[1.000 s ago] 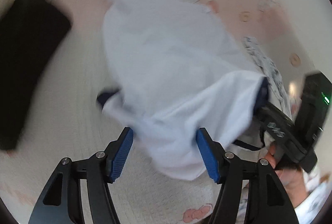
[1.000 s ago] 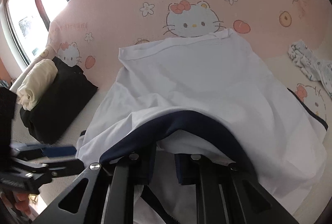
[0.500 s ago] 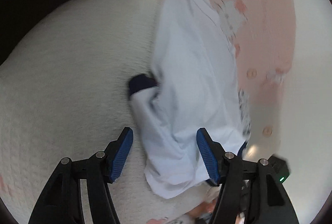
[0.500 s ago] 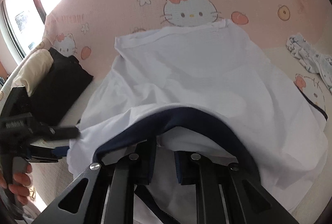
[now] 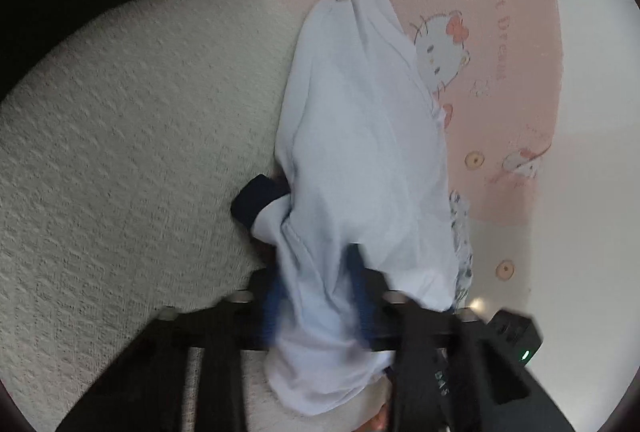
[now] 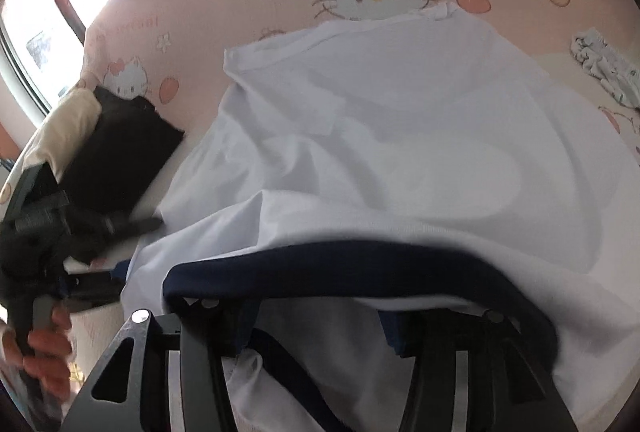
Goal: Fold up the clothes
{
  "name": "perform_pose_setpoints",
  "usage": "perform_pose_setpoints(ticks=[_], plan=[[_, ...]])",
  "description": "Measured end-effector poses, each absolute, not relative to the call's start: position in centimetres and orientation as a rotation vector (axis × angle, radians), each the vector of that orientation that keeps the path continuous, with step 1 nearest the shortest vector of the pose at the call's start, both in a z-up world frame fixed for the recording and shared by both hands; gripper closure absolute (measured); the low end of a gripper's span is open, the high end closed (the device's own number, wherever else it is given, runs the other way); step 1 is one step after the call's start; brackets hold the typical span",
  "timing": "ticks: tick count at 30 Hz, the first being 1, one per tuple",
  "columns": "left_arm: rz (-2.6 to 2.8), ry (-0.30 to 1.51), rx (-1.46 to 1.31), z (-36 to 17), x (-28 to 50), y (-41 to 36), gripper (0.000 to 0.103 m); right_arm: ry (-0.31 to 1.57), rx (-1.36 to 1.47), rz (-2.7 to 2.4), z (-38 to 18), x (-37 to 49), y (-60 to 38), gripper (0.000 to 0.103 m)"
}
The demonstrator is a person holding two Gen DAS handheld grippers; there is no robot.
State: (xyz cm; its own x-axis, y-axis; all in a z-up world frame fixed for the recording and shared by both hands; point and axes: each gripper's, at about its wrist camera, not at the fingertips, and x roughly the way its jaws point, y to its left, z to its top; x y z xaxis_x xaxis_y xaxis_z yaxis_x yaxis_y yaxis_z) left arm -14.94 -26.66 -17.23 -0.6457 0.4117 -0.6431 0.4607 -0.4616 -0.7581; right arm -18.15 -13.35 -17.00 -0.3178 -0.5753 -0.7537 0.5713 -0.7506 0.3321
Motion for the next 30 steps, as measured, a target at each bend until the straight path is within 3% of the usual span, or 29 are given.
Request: perform_pose_setpoints(ticks=[5,9,11,13,15,24,27,30], plan=[[-2.387,1.552,1.298,-16.2,-14.2,-26.7,0.085,-0.025,1.191,-2.101,-17.1,-18.7,-14.6,0.052],[-2.393,1.53,1.317,-16.3,-14.7,-27.1,0.094,-0.034,1.174,-2.108,-17.2,-19.0,-15.6,0.052],[-2.393,1.517,1.323,-16.3,-14.8,-27.3,0.095,-0.016,1.16,-2.123,-17.1,-18.9,-16.4,0.058],[-2.425,1.463,1.313,-15.7,-14.8,-27.1,0.096,0.006,1.135,-2.141,-16.8,-18.7,-17.0,0.075],[-2.459,1.368,1.319,-14.7,-14.5,-26.8,0.096,0.031,1.105,-2.166,-16.3,-18.4,-17.5,0.083],[-2.472,1.311,1.289,-13.5,-14.2,-28.0,0.1,0.169,1.128,-2.341,-14.6,-17.5,-16.3,0.09],[-2.418,1.425,1.296,-14.5,-13.7,-29.1,0.1,0.03,1.182,-2.321,-14.5,-17.7,-14.9,0.09],[-2.335,1.689,1.232,-16.1,-13.0,-30.2,0.1,-0.028,1.208,-2.301,-14.3,-17.7,-14.6,0.09]])
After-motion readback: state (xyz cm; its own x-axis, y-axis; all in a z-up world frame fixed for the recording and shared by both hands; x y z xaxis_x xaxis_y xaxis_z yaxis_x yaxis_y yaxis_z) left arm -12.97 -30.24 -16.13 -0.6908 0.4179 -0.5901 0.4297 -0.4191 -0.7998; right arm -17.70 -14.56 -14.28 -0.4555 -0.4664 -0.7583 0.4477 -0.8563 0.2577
